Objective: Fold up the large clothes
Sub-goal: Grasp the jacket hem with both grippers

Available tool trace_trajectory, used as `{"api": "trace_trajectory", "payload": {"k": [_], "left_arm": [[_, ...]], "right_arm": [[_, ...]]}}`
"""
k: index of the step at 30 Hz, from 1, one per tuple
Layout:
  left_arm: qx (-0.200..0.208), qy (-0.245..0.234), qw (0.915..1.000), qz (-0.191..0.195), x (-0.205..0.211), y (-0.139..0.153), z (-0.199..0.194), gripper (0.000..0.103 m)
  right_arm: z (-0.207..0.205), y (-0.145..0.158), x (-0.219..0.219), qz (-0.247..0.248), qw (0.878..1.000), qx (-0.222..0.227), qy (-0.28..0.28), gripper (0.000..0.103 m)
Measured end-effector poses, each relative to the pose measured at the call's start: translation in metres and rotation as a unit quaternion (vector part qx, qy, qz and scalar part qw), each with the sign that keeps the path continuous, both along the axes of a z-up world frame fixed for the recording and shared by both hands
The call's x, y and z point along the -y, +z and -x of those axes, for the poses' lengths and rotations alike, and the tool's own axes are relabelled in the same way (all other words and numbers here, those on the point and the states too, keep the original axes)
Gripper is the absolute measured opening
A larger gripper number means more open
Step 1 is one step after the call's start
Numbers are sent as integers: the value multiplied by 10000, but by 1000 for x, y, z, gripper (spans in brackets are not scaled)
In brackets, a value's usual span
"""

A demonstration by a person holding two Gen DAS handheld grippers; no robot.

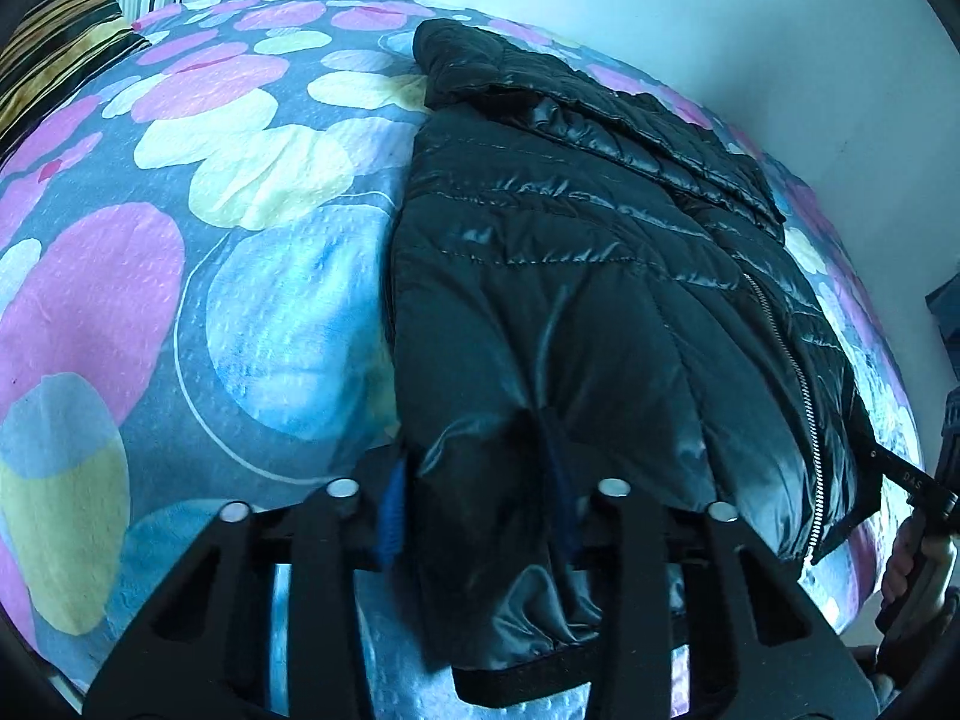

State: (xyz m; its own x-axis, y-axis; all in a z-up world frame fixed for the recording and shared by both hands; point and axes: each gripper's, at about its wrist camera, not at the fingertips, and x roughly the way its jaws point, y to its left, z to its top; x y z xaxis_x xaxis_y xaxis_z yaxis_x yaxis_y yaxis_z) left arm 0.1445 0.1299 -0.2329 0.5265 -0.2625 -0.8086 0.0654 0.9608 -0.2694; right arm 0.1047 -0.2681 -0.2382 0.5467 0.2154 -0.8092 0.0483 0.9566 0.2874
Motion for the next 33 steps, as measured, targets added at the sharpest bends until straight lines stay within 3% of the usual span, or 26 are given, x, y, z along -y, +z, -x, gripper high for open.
{"api": "trace_trajectory", "payload": {"k": [6,14,20,27,33], "left_arm": [[76,-5,9999,131,-4,9,8,13],[379,12,9978,539,-15,44,25,11],[766,98,9946,691,-13,82,8,10],[1302,69,9889,708,-9,127,-30,9],[1419,111,9877,642,-3,147,-100,10]], "right_arm": [[8,7,5,-250,9996,74,-59,10],[31,31,15,-740,9967,298,-123,9],[25,57,19,-1018,9928,626,-105,9],[-10,97,28,-1336,9849,1102,-90,8],[-86,114,40,-1873,9752,1147,-263,8]]}}
